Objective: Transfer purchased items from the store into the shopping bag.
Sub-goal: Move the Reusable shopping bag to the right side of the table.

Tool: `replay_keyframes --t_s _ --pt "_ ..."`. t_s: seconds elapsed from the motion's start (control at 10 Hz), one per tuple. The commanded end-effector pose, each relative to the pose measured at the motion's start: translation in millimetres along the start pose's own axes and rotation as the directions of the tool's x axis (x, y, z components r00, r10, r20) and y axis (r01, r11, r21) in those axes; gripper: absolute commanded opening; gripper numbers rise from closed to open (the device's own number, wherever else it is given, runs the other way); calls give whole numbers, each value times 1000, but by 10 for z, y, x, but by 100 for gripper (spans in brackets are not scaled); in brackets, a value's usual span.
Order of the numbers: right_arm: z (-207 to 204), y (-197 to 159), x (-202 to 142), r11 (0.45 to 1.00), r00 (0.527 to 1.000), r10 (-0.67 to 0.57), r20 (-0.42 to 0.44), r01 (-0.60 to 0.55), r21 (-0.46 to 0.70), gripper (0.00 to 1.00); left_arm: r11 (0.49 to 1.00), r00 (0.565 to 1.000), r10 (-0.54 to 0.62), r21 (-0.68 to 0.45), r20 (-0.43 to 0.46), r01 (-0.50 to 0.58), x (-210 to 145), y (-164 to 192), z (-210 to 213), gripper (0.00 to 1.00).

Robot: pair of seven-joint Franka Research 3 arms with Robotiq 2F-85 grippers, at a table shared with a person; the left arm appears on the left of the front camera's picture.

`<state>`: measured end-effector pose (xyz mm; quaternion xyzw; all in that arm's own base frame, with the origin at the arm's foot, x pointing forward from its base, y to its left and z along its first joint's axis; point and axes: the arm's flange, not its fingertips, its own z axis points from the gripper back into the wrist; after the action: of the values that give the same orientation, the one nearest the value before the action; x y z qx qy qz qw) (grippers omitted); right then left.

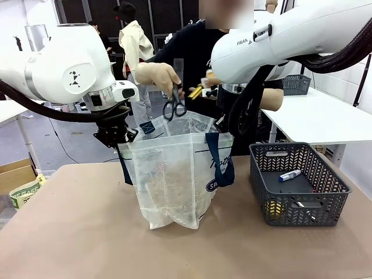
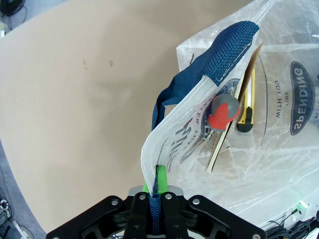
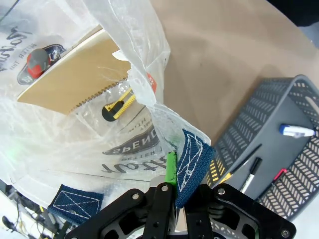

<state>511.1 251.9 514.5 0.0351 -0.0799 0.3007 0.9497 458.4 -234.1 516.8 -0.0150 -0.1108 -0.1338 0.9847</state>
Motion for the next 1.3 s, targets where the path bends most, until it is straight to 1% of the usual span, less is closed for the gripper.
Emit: replay_keyframes --t_s 0.0,1.2 --pt "-5 -21 -20 1000 1000 -3 0 3 -4 0 1000 1000 3 3 1 -3 -5 21 6 0" --pt "-5 -21 -20 1000 1000 -3 0 3 -4 0 1000 1000 3 3 1 -3 -5 21 6 0"
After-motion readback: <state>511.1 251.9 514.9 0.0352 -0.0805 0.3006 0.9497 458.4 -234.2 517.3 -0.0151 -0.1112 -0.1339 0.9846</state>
